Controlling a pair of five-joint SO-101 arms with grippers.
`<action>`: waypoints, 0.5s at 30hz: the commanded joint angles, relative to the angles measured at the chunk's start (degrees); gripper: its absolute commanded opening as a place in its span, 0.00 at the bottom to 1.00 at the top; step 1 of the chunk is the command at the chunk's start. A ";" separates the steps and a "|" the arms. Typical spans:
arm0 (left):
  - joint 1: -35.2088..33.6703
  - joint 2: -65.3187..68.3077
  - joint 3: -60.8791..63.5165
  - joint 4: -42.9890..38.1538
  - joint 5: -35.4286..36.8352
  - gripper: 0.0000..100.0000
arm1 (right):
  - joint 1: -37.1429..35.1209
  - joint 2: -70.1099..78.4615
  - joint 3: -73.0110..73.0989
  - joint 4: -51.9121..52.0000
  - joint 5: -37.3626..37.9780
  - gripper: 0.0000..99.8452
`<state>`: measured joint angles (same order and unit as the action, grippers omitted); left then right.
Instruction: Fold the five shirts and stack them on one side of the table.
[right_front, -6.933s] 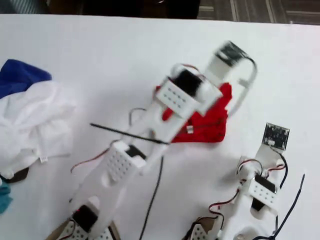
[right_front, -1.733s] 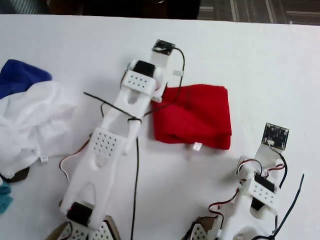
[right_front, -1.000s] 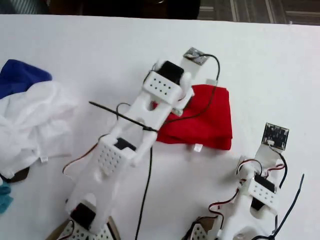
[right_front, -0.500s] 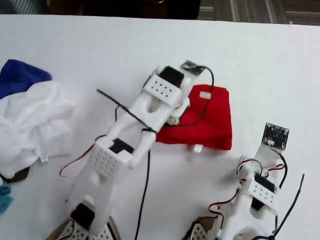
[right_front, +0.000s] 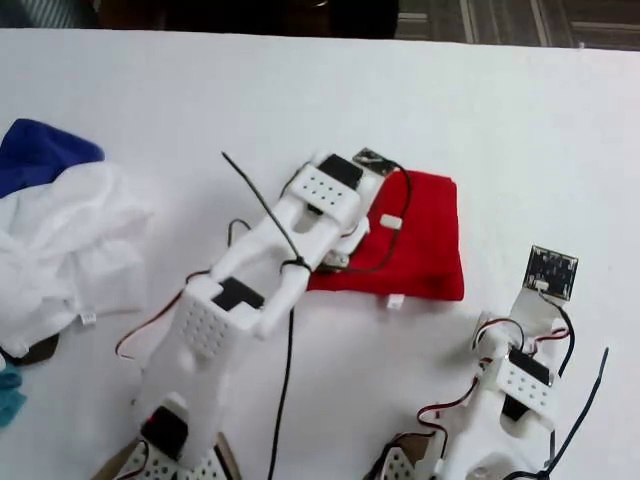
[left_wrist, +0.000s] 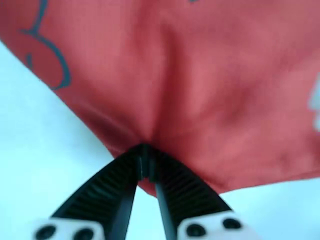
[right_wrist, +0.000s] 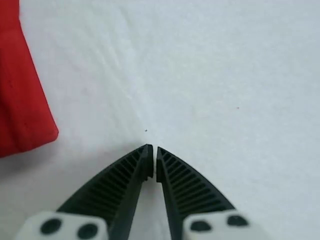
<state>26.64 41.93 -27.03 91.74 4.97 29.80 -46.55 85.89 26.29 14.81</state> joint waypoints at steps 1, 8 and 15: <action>0.09 -2.37 1.19 -0.18 0.62 0.03 | -0.40 -1.71 -0.53 -1.19 0.53 0.02; 0.09 -9.93 1.01 -0.44 0.44 0.03 | -0.40 -1.71 -0.62 -1.19 0.53 0.02; 0.18 -22.15 4.44 0.00 0.18 0.03 | -0.40 -1.71 -0.62 -1.19 0.53 0.02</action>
<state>26.81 26.29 -24.22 91.65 4.97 29.80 -46.55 85.89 26.29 14.81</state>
